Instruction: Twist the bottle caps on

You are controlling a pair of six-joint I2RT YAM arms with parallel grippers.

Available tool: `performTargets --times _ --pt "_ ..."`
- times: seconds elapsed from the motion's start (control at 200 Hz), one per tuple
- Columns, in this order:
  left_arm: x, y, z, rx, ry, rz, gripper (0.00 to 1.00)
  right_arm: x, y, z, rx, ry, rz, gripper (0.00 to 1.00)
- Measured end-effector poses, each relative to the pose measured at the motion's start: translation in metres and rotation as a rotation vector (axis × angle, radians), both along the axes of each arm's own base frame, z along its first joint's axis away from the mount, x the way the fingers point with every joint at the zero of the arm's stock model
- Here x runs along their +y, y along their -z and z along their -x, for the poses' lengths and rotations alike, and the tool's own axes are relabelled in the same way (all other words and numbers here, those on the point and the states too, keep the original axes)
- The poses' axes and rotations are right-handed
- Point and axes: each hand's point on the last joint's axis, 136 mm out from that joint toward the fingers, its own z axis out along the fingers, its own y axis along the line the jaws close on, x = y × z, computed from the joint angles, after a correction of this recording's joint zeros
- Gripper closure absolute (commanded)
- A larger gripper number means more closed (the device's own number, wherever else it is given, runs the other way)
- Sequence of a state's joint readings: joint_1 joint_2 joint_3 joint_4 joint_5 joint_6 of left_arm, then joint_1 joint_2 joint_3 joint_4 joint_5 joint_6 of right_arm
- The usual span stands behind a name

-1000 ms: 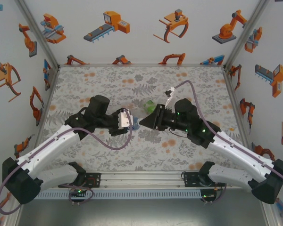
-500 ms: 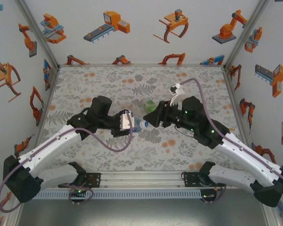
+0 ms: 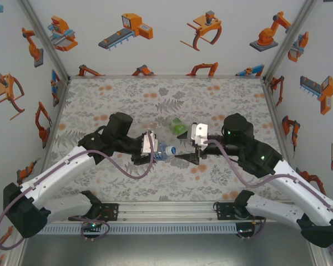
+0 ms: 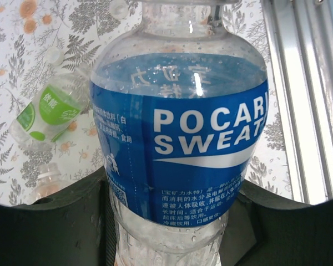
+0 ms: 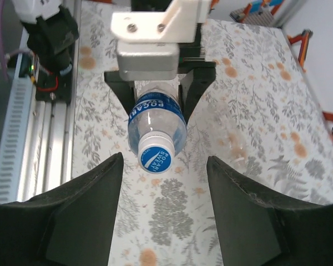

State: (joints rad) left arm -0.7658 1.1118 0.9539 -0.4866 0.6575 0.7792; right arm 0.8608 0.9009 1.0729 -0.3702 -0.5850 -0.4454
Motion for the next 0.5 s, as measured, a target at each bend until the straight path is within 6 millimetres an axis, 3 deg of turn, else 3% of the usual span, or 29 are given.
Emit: performTargets --times 0.195,0.391,0.501 --pt "-0.002 -0.006 0.007 0.023 0.025 0.013 1.0 0.01 0.016 0.007 -0.012 -0.101 0.044 0.5" --pt "-0.002 -0.006 0.01 0.036 0.036 0.012 1.0 0.011 0.016 0.008 -0.03 -0.117 0.044 0.63" --pt "-0.002 -0.005 0.01 0.046 0.035 0.009 1.0 0.011 0.017 0.009 -0.028 -0.122 0.044 0.64"
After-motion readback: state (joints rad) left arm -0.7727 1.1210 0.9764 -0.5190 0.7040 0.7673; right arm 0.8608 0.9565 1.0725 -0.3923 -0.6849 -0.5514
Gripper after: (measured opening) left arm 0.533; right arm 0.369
